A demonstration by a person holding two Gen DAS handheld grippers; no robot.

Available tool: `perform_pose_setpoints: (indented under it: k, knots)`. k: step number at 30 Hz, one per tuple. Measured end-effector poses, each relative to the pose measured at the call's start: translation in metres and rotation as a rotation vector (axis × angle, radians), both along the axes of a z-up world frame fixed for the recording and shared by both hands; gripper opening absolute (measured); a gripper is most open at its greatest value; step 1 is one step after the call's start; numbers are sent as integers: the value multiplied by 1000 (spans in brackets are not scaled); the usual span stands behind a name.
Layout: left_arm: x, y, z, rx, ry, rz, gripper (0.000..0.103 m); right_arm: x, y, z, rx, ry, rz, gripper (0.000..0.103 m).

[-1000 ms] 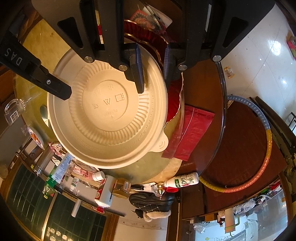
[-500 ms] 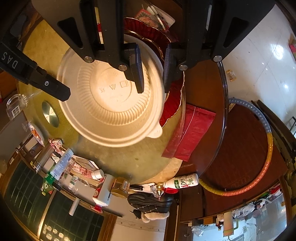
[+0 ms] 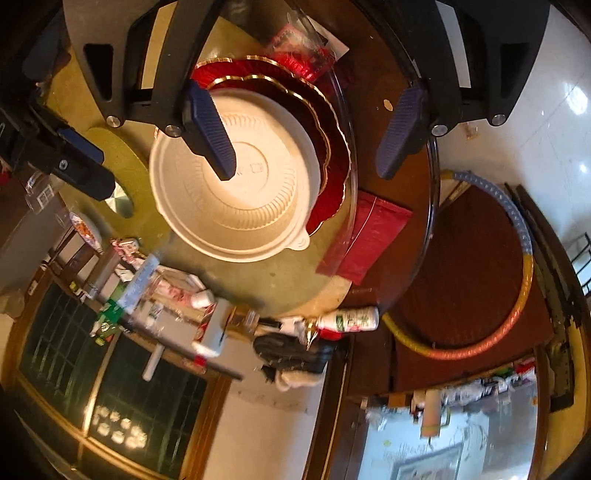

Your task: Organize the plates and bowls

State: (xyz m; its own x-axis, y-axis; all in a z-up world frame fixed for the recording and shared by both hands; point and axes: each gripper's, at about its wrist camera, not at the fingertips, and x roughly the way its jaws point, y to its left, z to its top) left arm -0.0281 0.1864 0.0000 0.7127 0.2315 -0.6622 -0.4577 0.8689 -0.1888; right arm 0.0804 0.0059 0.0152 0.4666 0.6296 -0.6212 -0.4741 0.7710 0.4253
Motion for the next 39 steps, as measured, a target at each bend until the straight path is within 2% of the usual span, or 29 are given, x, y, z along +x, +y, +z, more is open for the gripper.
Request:
perform_pose_setpoints:
  k: [1, 4, 9, 14, 19, 25, 32, 35, 36, 38, 39]
  knots:
    - [-5, -5, 0, 15, -9, -1, 85, -5, -3, 0, -15, -23, 17, 93]
    - [-16, -21, -4, 66, -5, -42, 86, -24, -14, 0, -69, -106, 59, 101]
    - [-25, -51, -18, 144, 45, -118, 86, -65, -36, -5, -201, -292, 113, 103]
    - [-22, -67, -29, 176, 100, -165, 90, -94, -52, -19, -316, -389, 172, 103]
    - [-18, -74, -33, 168, 138, -185, 89, -108, -64, -29, -336, -406, 192, 103]
    - [-16, -83, -39, 209, 177, -187, 90, -111, -66, -31, -332, -398, 195, 103]
    - [-17, -82, -39, 222, 172, -182, 90, -108, -57, -24, -323, -410, 211, 103]
    - [-17, -79, -39, 204, 168, -186, 90, -107, -52, -20, -323, -418, 220, 103]
    - [-17, -77, -39, 188, 162, -194, 91, -107, -50, -19, -322, -420, 223, 103]
    - [-17, -72, -39, 154, 152, -196, 103, -106, -46, -18, -322, -422, 229, 103]
    - [-17, -69, -39, 149, 144, -183, 103, -106, -44, -17, -323, -424, 232, 103]
